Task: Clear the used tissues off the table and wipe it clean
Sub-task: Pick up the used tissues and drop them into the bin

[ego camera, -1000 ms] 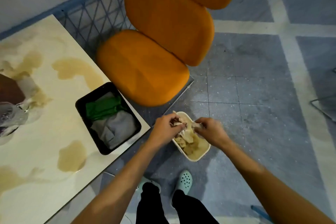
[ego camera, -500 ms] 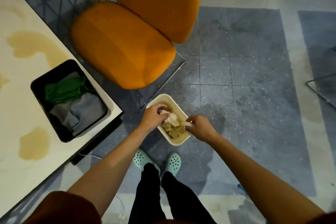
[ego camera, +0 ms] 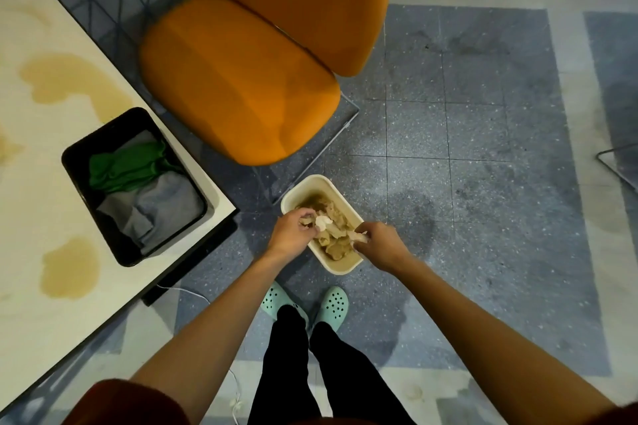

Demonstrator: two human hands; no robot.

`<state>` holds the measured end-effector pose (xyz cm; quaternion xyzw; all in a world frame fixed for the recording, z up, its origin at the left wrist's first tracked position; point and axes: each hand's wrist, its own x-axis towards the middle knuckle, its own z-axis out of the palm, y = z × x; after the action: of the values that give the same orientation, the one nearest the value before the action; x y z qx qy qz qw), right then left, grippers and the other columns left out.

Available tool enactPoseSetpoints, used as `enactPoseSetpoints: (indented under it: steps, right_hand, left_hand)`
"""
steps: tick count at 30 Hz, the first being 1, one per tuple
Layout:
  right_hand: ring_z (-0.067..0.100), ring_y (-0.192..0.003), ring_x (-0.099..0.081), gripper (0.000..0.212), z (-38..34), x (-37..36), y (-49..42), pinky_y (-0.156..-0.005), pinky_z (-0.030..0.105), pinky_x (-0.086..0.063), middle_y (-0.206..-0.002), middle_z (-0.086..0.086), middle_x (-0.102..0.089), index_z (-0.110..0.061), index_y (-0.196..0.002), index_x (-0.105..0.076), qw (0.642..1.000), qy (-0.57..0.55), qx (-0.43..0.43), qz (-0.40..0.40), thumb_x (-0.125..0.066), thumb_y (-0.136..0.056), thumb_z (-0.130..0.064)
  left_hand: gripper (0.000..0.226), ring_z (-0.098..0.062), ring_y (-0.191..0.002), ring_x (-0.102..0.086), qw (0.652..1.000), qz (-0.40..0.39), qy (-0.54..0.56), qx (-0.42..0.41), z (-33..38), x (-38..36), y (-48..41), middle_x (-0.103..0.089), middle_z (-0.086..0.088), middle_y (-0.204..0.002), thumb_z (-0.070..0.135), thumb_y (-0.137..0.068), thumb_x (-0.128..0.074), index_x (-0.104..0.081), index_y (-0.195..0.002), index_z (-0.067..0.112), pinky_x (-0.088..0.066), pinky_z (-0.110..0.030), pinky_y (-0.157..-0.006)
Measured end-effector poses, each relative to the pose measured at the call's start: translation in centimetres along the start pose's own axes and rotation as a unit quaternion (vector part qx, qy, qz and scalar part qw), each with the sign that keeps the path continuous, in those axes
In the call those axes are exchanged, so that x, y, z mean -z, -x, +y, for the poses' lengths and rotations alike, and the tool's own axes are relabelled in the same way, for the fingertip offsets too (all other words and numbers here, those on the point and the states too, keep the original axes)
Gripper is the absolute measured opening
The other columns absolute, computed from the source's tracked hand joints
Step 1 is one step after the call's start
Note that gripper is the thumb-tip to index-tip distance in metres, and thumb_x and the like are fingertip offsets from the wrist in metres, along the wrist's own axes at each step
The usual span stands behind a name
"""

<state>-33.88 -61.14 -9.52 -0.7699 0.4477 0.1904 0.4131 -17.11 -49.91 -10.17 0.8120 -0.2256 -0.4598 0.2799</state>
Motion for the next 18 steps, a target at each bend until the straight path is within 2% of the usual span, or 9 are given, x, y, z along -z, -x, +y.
enactPoseSetpoints:
  steps: [2,5,10,15,18]
  right_hand:
    - [0.025,-0.095,-0.065,0.036,-0.3,0.0,0.0,-0.082,0.036,-0.055,-0.115,0.013,-0.066,-0.013,-0.122,-0.062,1.000,0.004,0.004,0.002,-0.065,-0.087,-0.021]
    - [0.025,-0.101,-0.064,0.037,-0.7,0.0,-0.2,-0.086,0.034,-0.052,-0.120,0.012,-0.064,-0.014,-0.125,-0.061,1.000,0.009,0.009,0.003,-0.064,-0.088,-0.022]
    - [0.026,-0.103,-0.064,0.038,-1.7,-0.2,-0.9,-0.088,0.037,-0.053,-0.122,0.012,-0.064,-0.016,-0.125,-0.061,1.000,0.015,0.015,0.004,-0.064,-0.088,-0.023]
    - [0.026,-0.105,-0.063,0.038,-2.8,-0.5,-1.7,-0.089,0.034,-0.050,-0.123,0.012,-0.063,-0.015,-0.126,-0.059,0.999,0.020,0.027,0.015,-0.064,-0.089,-0.022]
    - [0.027,-0.116,-0.058,0.053,-3.1,-0.7,-1.9,-0.094,0.034,-0.046,-0.133,0.013,-0.057,-0.016,-0.137,-0.050,0.998,0.047,0.024,-0.015,-0.066,-0.089,-0.026]
  left_hand:
    - [0.032,-0.013,-0.080,-0.062,1.000,0.002,0.005,0.005,-0.3,0.2,0.3,-0.065,0.002,-0.111,0.009,-0.086,-0.069,-0.065,-0.118,0.012,-0.046,-0.007,-0.065]
    - [0.023,-0.016,-0.090,-0.064,1.000,0.009,0.017,0.009,-1.1,0.4,0.6,-0.069,0.001,-0.108,0.014,-0.086,-0.070,-0.068,-0.108,0.016,-0.050,-0.026,-0.077]
    - [0.011,-0.016,-0.084,-0.067,0.999,0.014,0.050,0.008,-1.7,0.4,1.6,-0.067,0.006,-0.087,0.013,-0.087,-0.067,-0.068,-0.094,0.022,-0.047,-0.020,-0.066]
    - [0.009,-0.014,-0.083,-0.066,0.998,0.026,0.065,0.004,-1.7,0.3,2.2,-0.069,0.002,-0.089,0.010,-0.088,-0.066,-0.069,-0.095,0.014,-0.046,-0.013,-0.062]
    - [0.011,-0.012,-0.083,-0.066,0.997,0.033,0.069,0.001,-1.6,0.4,2.7,-0.068,0.000,-0.091,0.009,-0.089,-0.065,-0.069,-0.099,0.011,-0.046,-0.010,-0.061]
